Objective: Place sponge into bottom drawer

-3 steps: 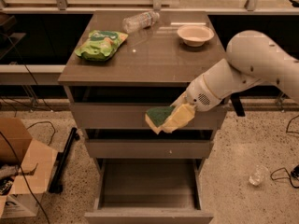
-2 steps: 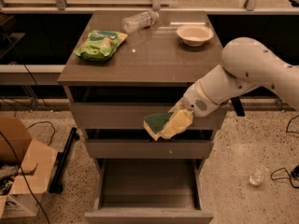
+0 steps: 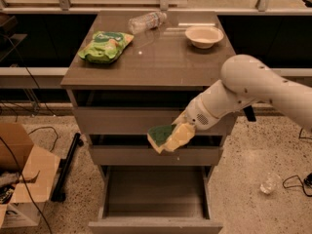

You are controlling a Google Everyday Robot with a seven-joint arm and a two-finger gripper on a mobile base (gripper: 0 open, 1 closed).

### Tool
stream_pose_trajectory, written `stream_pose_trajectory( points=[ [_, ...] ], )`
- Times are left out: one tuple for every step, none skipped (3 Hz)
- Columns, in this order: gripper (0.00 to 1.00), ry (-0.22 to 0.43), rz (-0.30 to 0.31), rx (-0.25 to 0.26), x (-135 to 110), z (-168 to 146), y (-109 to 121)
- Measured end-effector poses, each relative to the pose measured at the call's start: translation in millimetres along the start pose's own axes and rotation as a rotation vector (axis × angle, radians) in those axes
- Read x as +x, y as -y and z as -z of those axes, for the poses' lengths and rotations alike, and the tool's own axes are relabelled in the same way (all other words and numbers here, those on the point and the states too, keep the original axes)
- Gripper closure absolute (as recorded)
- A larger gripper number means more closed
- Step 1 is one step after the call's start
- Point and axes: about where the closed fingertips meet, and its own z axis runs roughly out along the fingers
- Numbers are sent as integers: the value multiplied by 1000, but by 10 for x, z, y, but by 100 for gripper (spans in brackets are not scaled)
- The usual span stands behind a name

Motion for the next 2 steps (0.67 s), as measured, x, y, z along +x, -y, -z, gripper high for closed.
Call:
stream_pose_trajectory(
  points=[
    [100,16,-52,4,431,-517,231],
    [100,34,-118,-21,922,-1002,468]
  ],
)
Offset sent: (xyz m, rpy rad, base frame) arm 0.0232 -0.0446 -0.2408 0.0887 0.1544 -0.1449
